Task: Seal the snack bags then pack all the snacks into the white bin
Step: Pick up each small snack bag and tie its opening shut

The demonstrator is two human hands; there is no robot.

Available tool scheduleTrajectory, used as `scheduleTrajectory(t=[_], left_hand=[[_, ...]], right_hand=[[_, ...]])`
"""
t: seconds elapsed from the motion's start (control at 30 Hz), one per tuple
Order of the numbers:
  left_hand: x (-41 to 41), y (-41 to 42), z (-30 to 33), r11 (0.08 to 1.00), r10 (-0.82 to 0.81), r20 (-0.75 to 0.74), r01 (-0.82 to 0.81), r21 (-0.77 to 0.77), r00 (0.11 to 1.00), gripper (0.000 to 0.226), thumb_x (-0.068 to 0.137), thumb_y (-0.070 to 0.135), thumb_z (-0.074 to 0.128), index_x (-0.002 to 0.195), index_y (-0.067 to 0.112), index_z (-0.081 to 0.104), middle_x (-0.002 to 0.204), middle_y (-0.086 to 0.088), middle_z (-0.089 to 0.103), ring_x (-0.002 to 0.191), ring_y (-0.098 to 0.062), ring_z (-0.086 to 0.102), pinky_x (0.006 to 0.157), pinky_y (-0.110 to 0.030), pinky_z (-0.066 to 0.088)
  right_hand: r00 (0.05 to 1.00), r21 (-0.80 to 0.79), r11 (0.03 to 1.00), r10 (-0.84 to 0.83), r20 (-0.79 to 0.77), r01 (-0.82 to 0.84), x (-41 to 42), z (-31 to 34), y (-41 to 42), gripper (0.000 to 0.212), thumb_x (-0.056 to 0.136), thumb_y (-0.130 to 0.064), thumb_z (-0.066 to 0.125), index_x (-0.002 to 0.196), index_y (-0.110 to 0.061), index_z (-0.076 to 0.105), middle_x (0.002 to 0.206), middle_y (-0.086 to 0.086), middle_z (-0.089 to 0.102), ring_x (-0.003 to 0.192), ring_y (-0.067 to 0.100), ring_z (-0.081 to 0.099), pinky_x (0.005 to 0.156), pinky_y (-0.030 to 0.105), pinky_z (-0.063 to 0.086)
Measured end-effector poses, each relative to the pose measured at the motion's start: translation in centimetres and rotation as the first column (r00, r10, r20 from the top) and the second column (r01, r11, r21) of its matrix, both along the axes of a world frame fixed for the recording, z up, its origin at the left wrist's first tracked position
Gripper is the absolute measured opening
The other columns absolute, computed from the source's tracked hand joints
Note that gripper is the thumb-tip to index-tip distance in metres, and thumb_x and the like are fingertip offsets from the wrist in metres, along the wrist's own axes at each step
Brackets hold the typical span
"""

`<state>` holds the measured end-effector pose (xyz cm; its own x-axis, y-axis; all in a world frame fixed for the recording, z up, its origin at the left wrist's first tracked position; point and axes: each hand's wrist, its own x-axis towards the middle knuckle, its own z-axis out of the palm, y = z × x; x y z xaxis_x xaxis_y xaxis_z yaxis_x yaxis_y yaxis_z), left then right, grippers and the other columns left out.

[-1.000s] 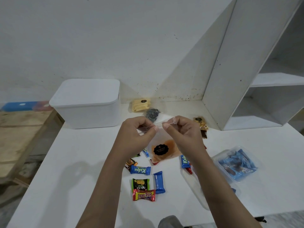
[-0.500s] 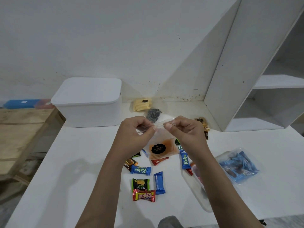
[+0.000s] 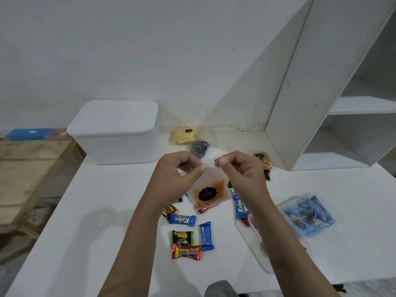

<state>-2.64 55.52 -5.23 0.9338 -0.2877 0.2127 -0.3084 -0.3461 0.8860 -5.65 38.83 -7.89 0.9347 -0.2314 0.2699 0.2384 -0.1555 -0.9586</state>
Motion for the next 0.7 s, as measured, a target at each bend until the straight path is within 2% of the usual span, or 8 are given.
scheduleTrajectory(t=[0.1, 0.17, 0.3, 0.43, 0.53, 0.6, 0.7], left_hand=[[-0.4, 0.2, 0.1, 0.999, -0.045, -0.013, 0.045, -0.013, 0.999, 0.008, 0.081, 0.012, 0.071, 0.074, 0.014, 0.071, 0.07, 0.007, 0.069, 0.066, 0.006, 0.059, 0.064, -0.001, 0.04], [-0.5, 0.1, 0.2, 0.997, -0.072, -0.01, 0.072, -0.013, 0.997, 0.008, 0.081, 0.013, 0.072, 0.073, 0.015, 0.071, 0.067, 0.009, 0.068, 0.065, 0.006, 0.059, 0.065, -0.002, 0.04], [-0.8, -0.1, 0.3, 0.996, -0.09, -0.007, 0.09, -0.02, 0.996, 0.009, 0.08, 0.013, 0.072, 0.072, 0.017, 0.071, 0.065, 0.011, 0.068, 0.065, 0.005, 0.06, 0.065, -0.003, 0.04], [-0.9, -0.1, 0.3, 0.994, -0.108, -0.029, 0.106, -0.036, 0.994, 0.008, 0.08, 0.017, 0.073, 0.072, 0.02, 0.072, 0.069, 0.012, 0.071, 0.067, 0.003, 0.061, 0.068, -0.008, 0.042], [-1.0, -0.3, 0.3, 0.993, -0.112, -0.04, 0.111, -0.039, 0.993, 0.006, 0.08, 0.018, 0.073, 0.074, 0.02, 0.072, 0.07, 0.011, 0.071, 0.07, 0.0, 0.062, 0.072, -0.015, 0.045], [-1.0, -0.4, 0.4, 0.992, -0.114, -0.054, 0.111, -0.062, 0.992, 0.005, 0.08, 0.017, 0.073, 0.076, 0.019, 0.072, 0.072, 0.01, 0.071, 0.072, -0.002, 0.064, 0.073, -0.02, 0.048], [-1.0, -0.5, 0.5, 0.972, -0.141, -0.103, 0.118, -0.201, 0.985, 0.003, 0.078, 0.014, 0.073, 0.081, 0.014, 0.071, 0.074, 0.006, 0.073, 0.074, -0.004, 0.067, 0.071, -0.017, 0.051]], right_hand=[[0.995, -0.032, 0.995, 0.092, -0.04, -0.093, -0.1, 0.0, -0.7, 0.004, 0.083, -0.015, 0.07, 0.079, -0.014, 0.07, 0.081, 0.006, 0.072, 0.081, 0.024, 0.068, 0.077, 0.04, 0.055], [0.989, -0.017, 0.99, 0.137, -0.051, -0.138, -0.2, 0.1, -1.1, 0.008, 0.079, -0.018, 0.073, 0.08, -0.011, 0.07, 0.08, 0.01, 0.072, 0.08, 0.029, 0.068, 0.079, 0.048, 0.055], [0.986, 0.019, 0.986, 0.166, -0.029, -0.166, -0.4, 0.3, -1.2, 0.012, 0.079, -0.019, 0.072, 0.084, -0.008, 0.073, 0.084, 0.014, 0.073, 0.085, 0.036, 0.068, 0.085, 0.056, 0.053], [0.984, 0.016, 0.984, 0.177, -0.006, -0.177, -0.6, 0.4, -1.2, 0.016, 0.08, -0.02, 0.071, 0.085, -0.005, 0.073, 0.084, 0.017, 0.072, 0.085, 0.04, 0.067, 0.082, 0.061, 0.051], [0.988, -0.024, 0.989, 0.149, 0.031, -0.149, -0.7, 0.4, -1.1, 0.022, 0.079, -0.028, 0.069, 0.084, -0.007, 0.072, 0.083, 0.015, 0.07, 0.085, 0.041, 0.064, 0.079, 0.062, 0.051], [0.992, -0.031, 0.993, 0.116, 0.05, -0.114, -0.8, 0.4, -1.0, 0.019, 0.081, -0.026, 0.068, 0.083, -0.007, 0.071, 0.083, 0.014, 0.069, 0.085, 0.038, 0.064, 0.079, 0.059, 0.052], [0.993, 0.0, 0.996, 0.091, 0.069, -0.091, -1.0, 0.5, -1.1, 0.013, 0.083, -0.019, 0.067, 0.082, -0.006, 0.071, 0.079, 0.011, 0.068, 0.081, 0.027, 0.064, 0.074, 0.042, 0.053]])
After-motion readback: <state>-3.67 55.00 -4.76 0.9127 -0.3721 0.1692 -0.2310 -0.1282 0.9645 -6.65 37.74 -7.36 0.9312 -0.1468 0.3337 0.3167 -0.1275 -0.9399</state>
